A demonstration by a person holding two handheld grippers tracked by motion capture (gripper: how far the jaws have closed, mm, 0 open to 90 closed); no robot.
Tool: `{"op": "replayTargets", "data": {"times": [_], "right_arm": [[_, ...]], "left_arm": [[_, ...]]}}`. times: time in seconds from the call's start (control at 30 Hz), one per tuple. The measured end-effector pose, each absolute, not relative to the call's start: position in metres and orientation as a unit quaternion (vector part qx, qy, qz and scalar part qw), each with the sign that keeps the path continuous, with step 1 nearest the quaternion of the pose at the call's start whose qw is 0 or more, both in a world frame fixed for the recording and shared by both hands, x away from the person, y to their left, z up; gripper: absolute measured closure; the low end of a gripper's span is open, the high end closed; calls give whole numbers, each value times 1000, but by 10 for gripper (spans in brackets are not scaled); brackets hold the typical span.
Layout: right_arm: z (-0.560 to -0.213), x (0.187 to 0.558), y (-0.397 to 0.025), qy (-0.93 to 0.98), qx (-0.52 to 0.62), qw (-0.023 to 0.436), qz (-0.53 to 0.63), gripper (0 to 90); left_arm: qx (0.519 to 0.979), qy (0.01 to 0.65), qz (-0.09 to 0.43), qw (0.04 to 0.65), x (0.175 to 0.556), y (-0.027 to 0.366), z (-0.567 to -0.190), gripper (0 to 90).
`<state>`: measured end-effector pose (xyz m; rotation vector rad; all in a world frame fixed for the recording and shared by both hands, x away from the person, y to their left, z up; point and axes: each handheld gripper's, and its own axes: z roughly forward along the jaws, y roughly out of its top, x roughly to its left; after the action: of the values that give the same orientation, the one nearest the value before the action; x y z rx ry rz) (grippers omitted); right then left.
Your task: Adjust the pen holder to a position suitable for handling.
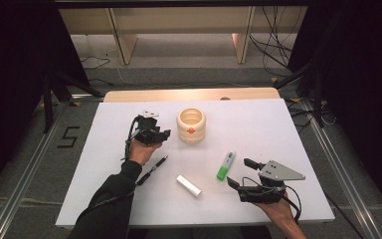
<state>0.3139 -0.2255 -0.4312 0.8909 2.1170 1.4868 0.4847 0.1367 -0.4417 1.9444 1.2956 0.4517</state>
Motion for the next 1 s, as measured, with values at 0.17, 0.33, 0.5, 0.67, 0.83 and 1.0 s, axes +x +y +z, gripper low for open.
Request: {"op": "replayTargets", "data": {"times": [0.17, 0.33, 0.5, 0.67, 0.83, 1.0], "right_arm": [[-432, 314, -224, 759, 319, 199, 532, 167], [-431, 313, -225, 758, 317, 200, 534, 167], [-431, 313, -225, 759, 317, 200, 533, 167], [-432, 313, -224, 761, 314, 200, 532, 167], [-431, 313, -224, 761, 313, 199, 532, 167], [-431, 313, -225, 760, 313, 200, 534, 167]], "left_arm": [[769, 498, 163, 367, 477, 143, -435, 396], [784, 487, 153, 353, 469, 149, -431, 333], [788, 487, 144, 348, 463, 156, -428, 285], [794, 486, 138, 339, 456, 163, -426, 254], [798, 486, 129, 333, 448, 163, -425, 230], [806, 479, 123, 327, 441, 160, -425, 213]]}}
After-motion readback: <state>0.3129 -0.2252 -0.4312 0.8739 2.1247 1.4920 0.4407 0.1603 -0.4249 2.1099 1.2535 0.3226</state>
